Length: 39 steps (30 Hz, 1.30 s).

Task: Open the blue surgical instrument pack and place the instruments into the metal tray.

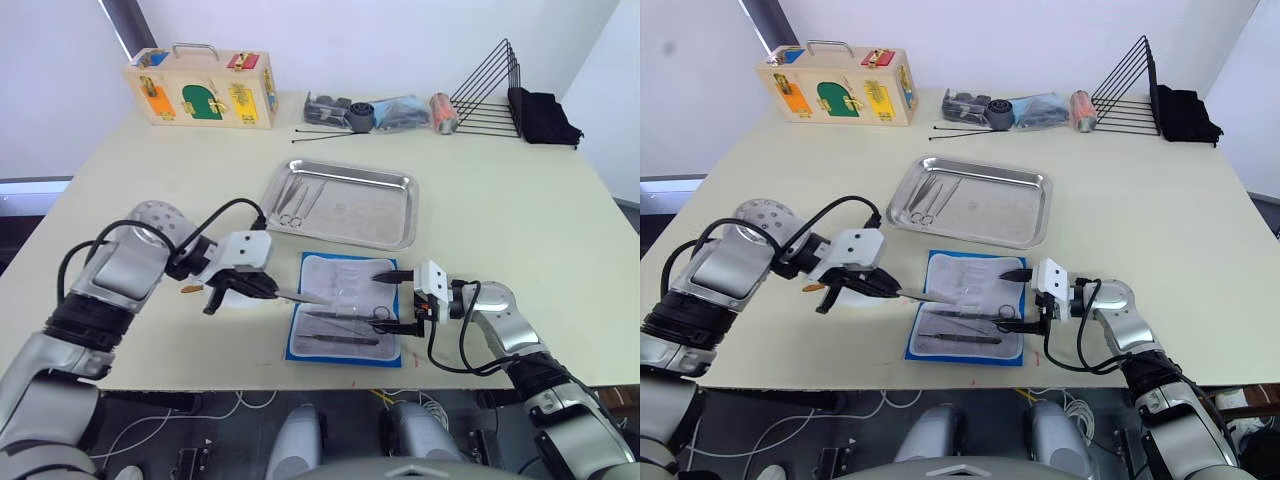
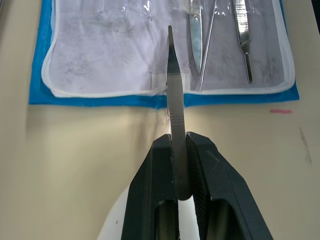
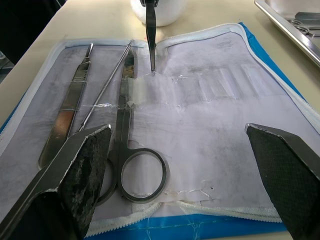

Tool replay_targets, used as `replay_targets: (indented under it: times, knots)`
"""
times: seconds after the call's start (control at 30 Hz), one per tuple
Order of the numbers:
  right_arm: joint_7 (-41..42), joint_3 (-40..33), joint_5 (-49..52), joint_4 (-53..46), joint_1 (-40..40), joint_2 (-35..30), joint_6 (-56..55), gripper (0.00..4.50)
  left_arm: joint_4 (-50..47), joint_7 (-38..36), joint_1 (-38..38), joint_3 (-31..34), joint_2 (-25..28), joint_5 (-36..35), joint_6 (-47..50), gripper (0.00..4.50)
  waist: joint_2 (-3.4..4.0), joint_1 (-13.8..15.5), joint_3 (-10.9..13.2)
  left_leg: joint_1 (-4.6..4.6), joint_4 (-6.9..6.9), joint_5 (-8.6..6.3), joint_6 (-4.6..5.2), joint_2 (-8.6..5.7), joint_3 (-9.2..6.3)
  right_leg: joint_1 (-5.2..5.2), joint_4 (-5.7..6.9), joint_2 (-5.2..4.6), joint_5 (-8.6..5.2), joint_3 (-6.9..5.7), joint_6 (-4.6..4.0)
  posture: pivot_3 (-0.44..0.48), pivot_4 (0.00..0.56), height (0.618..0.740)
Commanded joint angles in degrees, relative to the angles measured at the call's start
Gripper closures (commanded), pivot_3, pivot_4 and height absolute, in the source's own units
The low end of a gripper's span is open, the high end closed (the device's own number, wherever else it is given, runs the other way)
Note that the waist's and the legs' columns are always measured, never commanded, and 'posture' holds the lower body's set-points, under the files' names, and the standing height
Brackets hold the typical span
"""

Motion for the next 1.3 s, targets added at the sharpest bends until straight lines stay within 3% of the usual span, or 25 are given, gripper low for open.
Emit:
replay_targets:
  times: [0.03, 0.27, 0.47, 0.63, 0.8, 1.07, 1.3]
  knots:
    - [-0.08, 2.92, -3.92, 6.10, 3.01, -0.24, 2.40, 0.00, 0.11, -2.82, -2.57, -1.13, 3.90, -2.17, -0.04, 4.43, -0.05, -0.01, 0.05, 0.00, 0.00, 0.00, 0.00, 0.00, 0.00, 0.00, -0.01, 0.00, 0.00, 0.00, 0.00, 0.000, 0.150, 0.740]
    - [0.06, 2.89, -4.04, 6.23, 2.94, -0.32, 2.28, 0.00, 1.46, -2.82, -6.61, -2.15, 7.04, -8.06, 3.01, 4.43, -0.17, -0.01, 0.11, 0.00, -0.01, 0.00, 0.00, 0.01, 0.00, -0.01, -0.01, 0.01, 0.00, 0.01, 0.01, 0.000, 0.150, 0.740]
    - [0.04, 2.83, -4.10, 6.27, 2.88, -0.30, 2.19, 0.00, 3.75, 3.32, -8.43, 4.66, -1.46, -10.81, 8.25, 4.43, -0.20, 0.00, 0.10, 0.00, 0.00, 0.00, 0.00, 0.00, 0.05, 0.00, -0.01, 0.03, -0.03, -0.02, 0.05, 0.000, 0.150, 0.740]
    - [0.06, 2.84, -4.22, 6.19, 2.88, -0.41, 2.09, 0.00, 6.57, 24.72, -10.81, 11.41, -12.89, -7.53, 13.36, 4.43, -0.33, -0.03, 0.07, 0.00, 0.01, 0.00, 0.00, 0.01, -0.10, 0.01, 0.01, -0.01, 0.01, -0.03, 0.03, 0.000, 0.150, 0.740]
    - [0.26, 2.72, -4.22, 6.16, 2.76, -0.64, 2.05, 0.00, 5.91, 39.57, -11.45, 15.28, -21.51, -6.08, 17.72, 4.43, -0.40, -0.12, -0.01, 0.01, 0.01, 0.00, 0.00, 0.00, -0.08, 0.02, 0.02, -0.04, 0.03, 0.00, 0.03, 0.000, 0.150, 0.740]
    - [0.04, 2.45, -4.12, 6.07, 2.71, -0.61, 2.14, 0.00, 1.77, 67.52, -6.50, 17.69, -39.08, -0.26, 27.81, 4.43, -0.46, -0.13, -0.05, 0.03, 0.02, 0.01, -0.02, 0.00, -0.15, 0.09, 0.06, -0.17, 0.06, -0.04, 0.06, 0.000, 0.150, 0.740]
    - [1.05, 2.85, -4.52, 6.40, 2.19, -1.14, 1.83, 0.00, 8.95, 78.05, -7.75, 18.81, -45.91, 2.56, 26.56, 4.43, -0.46, -0.03, -0.06, 0.02, 0.02, 0.01, -0.03, -0.03, -0.23, 0.09, 0.09, -0.22, 0.07, -0.13, 0.04, 0.000, 0.150, 0.740]
